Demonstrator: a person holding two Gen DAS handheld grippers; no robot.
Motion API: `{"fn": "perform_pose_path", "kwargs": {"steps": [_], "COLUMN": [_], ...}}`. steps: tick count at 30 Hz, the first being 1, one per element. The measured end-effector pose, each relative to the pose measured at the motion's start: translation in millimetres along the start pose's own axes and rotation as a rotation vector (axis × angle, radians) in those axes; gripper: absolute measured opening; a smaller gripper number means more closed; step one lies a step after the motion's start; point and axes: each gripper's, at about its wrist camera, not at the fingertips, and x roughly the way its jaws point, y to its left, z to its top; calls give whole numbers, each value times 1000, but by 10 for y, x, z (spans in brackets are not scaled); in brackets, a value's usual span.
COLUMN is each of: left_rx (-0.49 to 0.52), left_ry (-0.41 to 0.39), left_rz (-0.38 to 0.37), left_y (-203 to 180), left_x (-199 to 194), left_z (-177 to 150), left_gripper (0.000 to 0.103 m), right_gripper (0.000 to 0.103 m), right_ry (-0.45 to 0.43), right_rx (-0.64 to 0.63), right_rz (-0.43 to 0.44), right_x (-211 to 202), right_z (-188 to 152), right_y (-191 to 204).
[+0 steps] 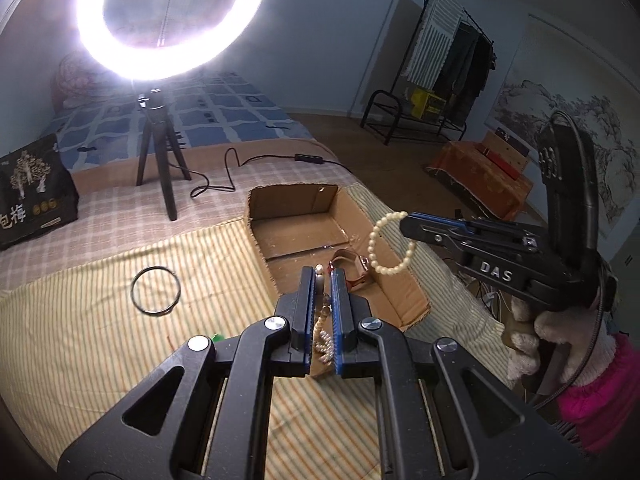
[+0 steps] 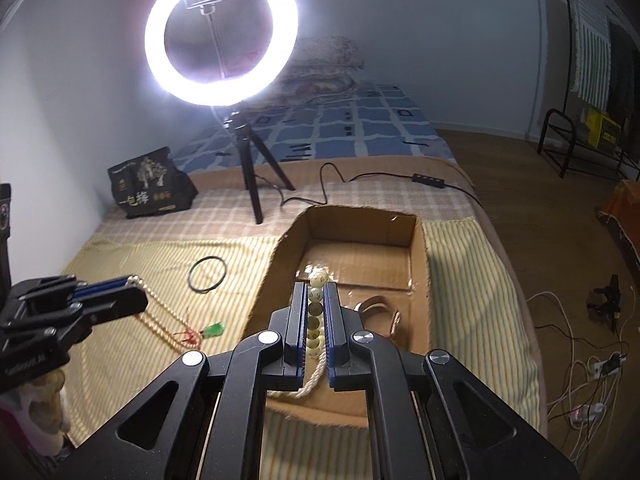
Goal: Organize jewelry
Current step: 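Lift the pearl necklace with the left gripper while the right gripper carries the bracelet over the box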
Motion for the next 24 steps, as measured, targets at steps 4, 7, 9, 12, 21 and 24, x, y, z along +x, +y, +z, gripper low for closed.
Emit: {"fn": "perform_pose_path", "kwargs": {"steps": [4, 7, 9, 12, 21, 24], "left_rx": [5, 8, 12, 18, 46, 53], "left_ry": [-1, -2, -3, -2, -4, -2], "left_rz": [0, -2, 3, 11, 22, 23], "left_y": [-55, -84, -103, -121, -223, -240], "left_x": [104, 163, 211, 281, 404, 438], "left_z": [55, 79, 92, 104, 135, 135], "left_gripper": [5, 5, 5, 5, 5, 5], "right_gripper": [6, 6, 6, 6, 6, 6], "right_ry": [4, 9, 13, 21, 37, 41], "right_rx": [0, 7, 9, 12, 30, 33], "right_rz": [-7, -10, -12, -17, -24, -20], "right_x": [94, 158, 192, 251, 428, 468], "right_z": [76, 116, 132, 148, 196, 209], "right_y": [-87, -166, -203, -260, -412, -428]}}
